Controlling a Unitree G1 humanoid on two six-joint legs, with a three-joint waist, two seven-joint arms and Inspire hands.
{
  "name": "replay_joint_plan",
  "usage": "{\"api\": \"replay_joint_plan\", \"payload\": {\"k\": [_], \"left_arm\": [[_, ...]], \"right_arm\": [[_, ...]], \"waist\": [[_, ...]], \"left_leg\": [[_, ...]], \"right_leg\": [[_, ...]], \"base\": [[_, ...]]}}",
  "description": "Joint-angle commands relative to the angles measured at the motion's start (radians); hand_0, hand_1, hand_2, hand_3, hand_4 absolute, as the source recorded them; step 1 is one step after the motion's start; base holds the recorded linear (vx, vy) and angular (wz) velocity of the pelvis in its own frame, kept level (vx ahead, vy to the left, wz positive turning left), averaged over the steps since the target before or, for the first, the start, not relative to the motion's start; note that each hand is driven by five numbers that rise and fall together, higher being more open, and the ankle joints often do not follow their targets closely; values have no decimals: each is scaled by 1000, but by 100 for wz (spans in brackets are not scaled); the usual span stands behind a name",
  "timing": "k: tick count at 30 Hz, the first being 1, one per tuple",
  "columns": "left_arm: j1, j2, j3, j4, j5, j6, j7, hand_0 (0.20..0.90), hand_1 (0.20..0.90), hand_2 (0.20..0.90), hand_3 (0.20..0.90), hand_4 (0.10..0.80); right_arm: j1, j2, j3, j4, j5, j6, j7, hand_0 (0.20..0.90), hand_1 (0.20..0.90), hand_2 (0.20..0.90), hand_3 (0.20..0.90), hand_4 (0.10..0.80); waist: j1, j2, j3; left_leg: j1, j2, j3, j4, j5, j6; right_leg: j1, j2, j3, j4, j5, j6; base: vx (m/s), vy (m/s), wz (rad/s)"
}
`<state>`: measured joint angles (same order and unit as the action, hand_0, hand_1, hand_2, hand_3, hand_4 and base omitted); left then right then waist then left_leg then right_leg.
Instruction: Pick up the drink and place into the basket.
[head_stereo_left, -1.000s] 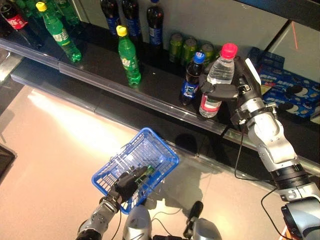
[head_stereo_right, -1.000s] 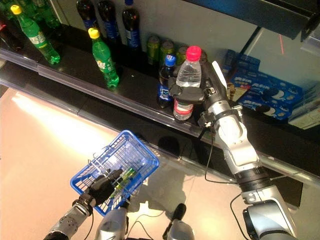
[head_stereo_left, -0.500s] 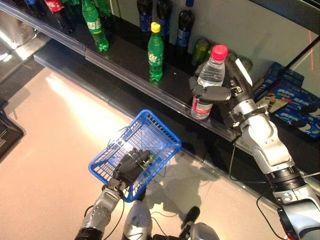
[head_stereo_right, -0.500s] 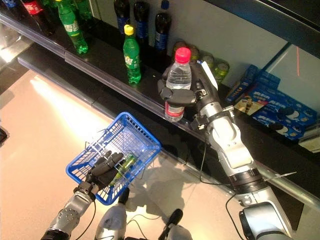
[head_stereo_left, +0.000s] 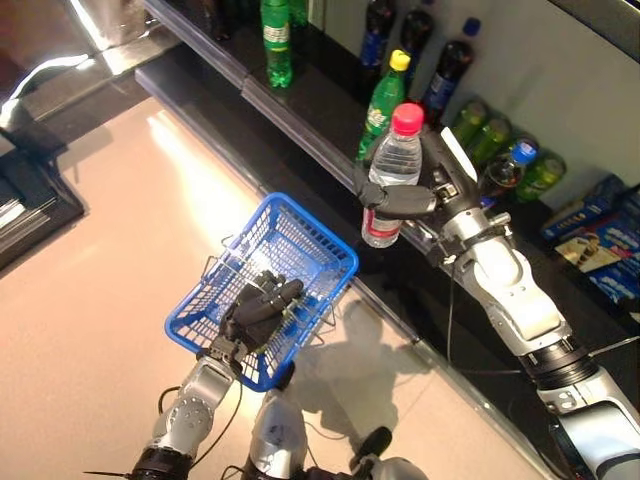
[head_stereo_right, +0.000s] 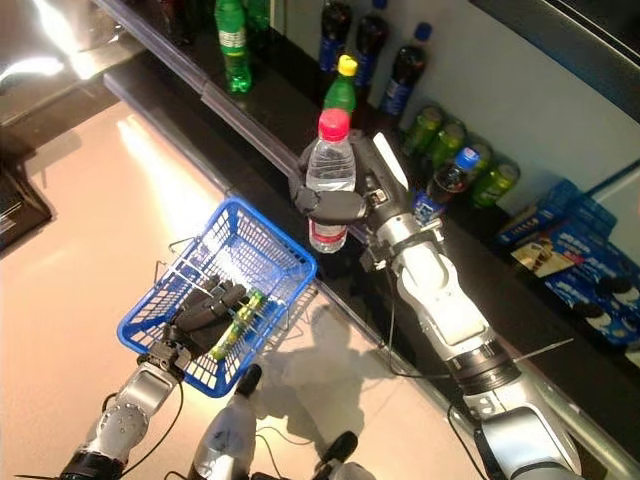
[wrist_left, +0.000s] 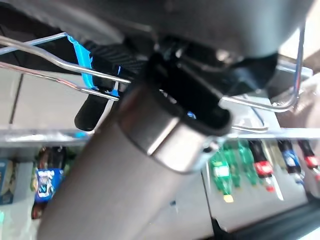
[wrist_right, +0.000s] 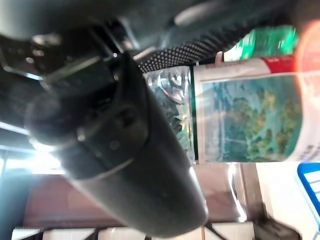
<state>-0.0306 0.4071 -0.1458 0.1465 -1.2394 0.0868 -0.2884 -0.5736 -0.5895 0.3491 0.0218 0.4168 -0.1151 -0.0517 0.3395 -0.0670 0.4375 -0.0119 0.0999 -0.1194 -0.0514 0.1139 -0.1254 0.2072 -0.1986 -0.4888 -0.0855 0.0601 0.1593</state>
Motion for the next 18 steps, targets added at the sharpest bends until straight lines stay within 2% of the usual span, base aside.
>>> {"api": "replay_joint_plan", "payload": {"k": [1,8,18], "left_arm": [[-91,-17,-83,-242,-91,-81,-128,300,300,300,200,100],[-105,-4,-96,-326,-148,-54,-130,300,300,300,200,100],[-131,7,-134,-426,-151,-26,-145,300,300,300,200,100]], "right_arm": [[-32,21,28,-93,-14,-225,-70,300,300,300,200,100],[-36,24,58,-112,-48,-251,-98,300,300,300,200,100],[-47,38,104,-133,-63,-256,-109,300,300,300,200,100]], "waist": [[5,-25,-318],[21,-23,-322],[38,-16,-321]], "left_leg": [[21,25,-4,-36,-13,-1],[14,17,-41,-36,-11,-1],[17,17,-68,-36,-16,-3]], "right_leg": [[68,-21,-30,30,-54,17],[66,-24,-33,39,-61,19],[69,-28,-31,48,-70,22]], "base": [[14,-33,16],[5,-15,4],[-3,-6,4]]}}
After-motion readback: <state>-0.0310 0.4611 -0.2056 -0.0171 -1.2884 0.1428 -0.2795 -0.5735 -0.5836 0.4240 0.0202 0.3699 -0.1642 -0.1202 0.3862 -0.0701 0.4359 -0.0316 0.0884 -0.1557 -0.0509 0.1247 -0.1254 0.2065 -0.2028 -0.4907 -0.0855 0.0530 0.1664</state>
